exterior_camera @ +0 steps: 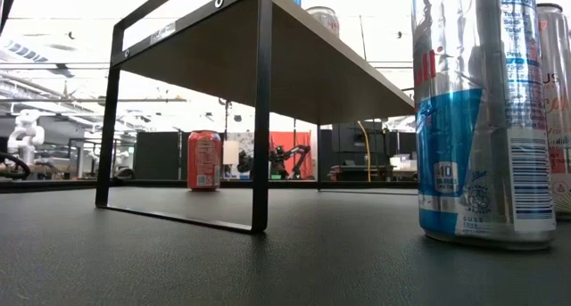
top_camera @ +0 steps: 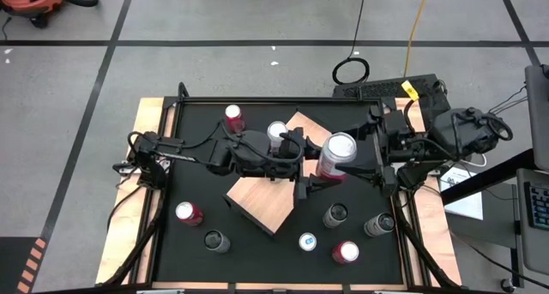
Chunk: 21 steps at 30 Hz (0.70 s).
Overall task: Place canned beverage on shelf
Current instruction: Put the pink-white soda can on the shelf aligned with the pink-white soda can
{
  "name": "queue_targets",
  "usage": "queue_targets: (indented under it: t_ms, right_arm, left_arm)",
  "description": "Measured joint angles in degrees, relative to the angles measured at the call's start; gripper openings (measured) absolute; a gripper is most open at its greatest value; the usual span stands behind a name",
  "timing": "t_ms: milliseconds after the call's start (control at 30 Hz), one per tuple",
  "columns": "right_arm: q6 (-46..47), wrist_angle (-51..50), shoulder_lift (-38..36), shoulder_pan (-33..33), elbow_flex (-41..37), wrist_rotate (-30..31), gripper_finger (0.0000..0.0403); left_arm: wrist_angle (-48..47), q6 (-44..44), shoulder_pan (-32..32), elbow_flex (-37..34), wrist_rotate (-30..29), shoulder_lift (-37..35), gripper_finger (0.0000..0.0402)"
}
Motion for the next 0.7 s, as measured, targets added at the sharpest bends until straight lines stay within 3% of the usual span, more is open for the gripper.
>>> queue_targets:
  t_ms: [233, 700]
  right_arm:
    - [0.7, -0.1, 0.4, 0.0, 0.0, -2.7, 0.0313]
    - [0.1, -1.9, 0.7, 0.0, 0.0, -2.7, 0.0335]
  left_arm:
    - [-1.2, 0.0, -0.1, 0.0, 0.1, 0.0, 0.0291]
    - [-1.2, -0.1, 0.0, 0.0, 0.0, 0.0, 0.0291]
